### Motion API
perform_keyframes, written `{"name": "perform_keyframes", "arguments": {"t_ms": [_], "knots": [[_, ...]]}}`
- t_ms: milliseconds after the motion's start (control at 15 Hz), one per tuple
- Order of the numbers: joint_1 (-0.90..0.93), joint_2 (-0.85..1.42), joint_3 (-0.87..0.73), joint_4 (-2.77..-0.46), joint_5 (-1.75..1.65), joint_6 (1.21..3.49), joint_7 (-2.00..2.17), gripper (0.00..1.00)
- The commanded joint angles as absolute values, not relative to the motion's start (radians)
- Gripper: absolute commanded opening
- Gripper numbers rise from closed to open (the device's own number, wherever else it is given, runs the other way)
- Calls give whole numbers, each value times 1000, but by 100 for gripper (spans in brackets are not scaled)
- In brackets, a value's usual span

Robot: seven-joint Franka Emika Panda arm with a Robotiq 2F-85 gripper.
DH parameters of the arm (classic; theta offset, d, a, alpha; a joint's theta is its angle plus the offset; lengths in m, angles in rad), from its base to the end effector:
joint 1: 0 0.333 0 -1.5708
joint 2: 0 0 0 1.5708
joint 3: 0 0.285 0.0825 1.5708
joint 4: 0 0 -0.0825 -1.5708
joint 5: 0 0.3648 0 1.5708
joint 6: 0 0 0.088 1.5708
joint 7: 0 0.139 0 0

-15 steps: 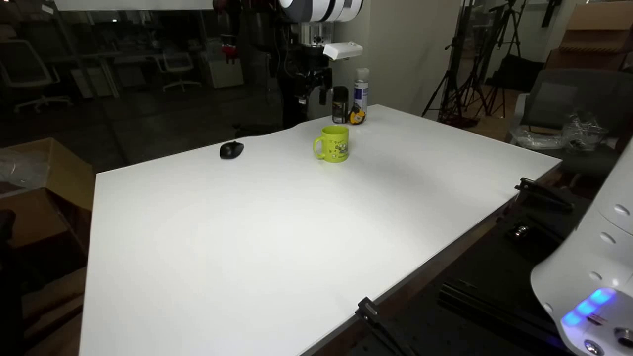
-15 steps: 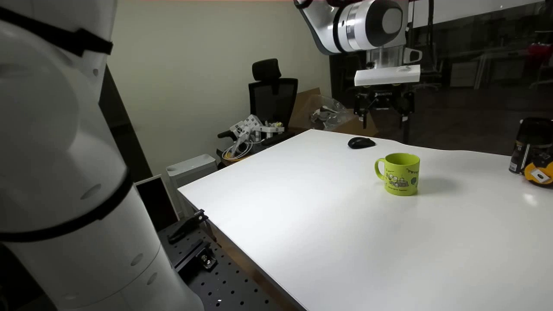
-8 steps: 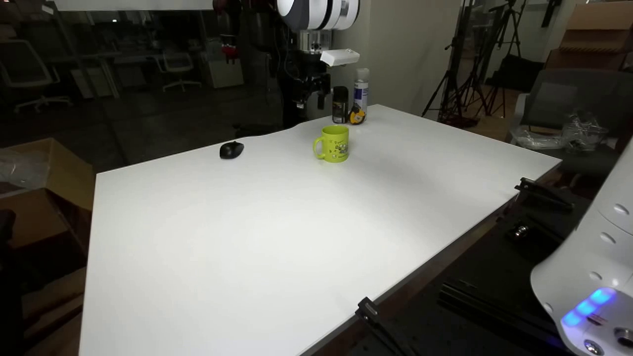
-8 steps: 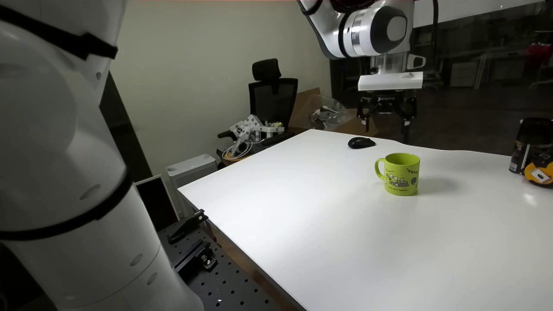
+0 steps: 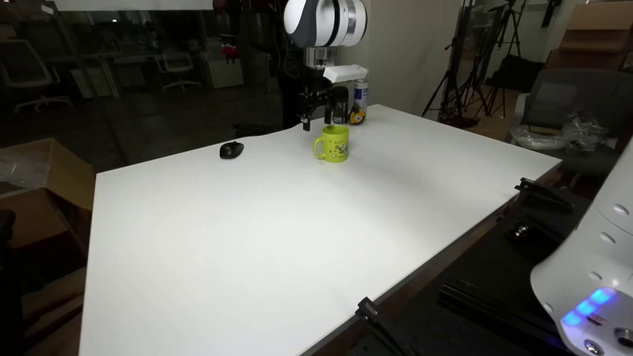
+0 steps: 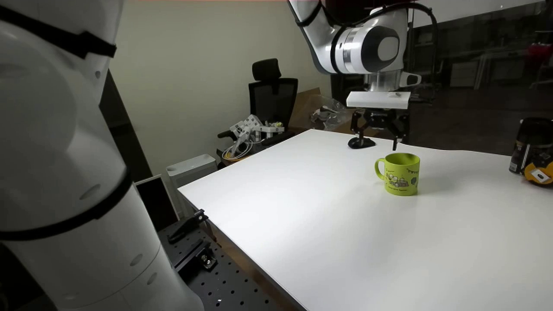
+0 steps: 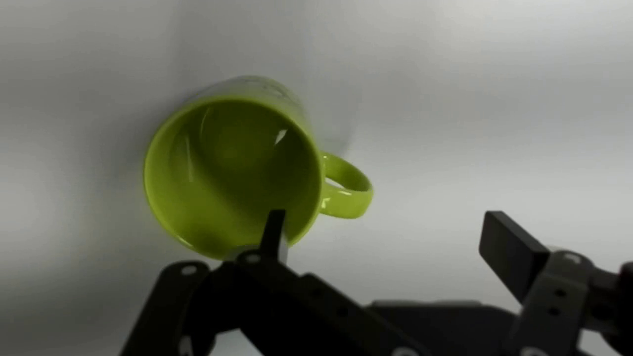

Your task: Slide the yellow mug to the left

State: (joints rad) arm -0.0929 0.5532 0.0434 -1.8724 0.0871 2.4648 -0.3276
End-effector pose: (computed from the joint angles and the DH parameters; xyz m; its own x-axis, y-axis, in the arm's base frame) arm 0.6144 -0.0292 0.1760 0.9778 0.2007 0.0599 0.2044 -0.9768 -0.0640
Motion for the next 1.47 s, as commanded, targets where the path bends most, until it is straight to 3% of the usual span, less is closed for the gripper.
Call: {"name": "perform_keyframes", "arguments": {"t_ms": [0,600,1400], "knots": [[-86,459,48,-2043,114,2579,-233,100],[-139,417,68,-2154,118,2749,-300,100],[-275,448,131,-2099,142,2668,-538,100]]}}
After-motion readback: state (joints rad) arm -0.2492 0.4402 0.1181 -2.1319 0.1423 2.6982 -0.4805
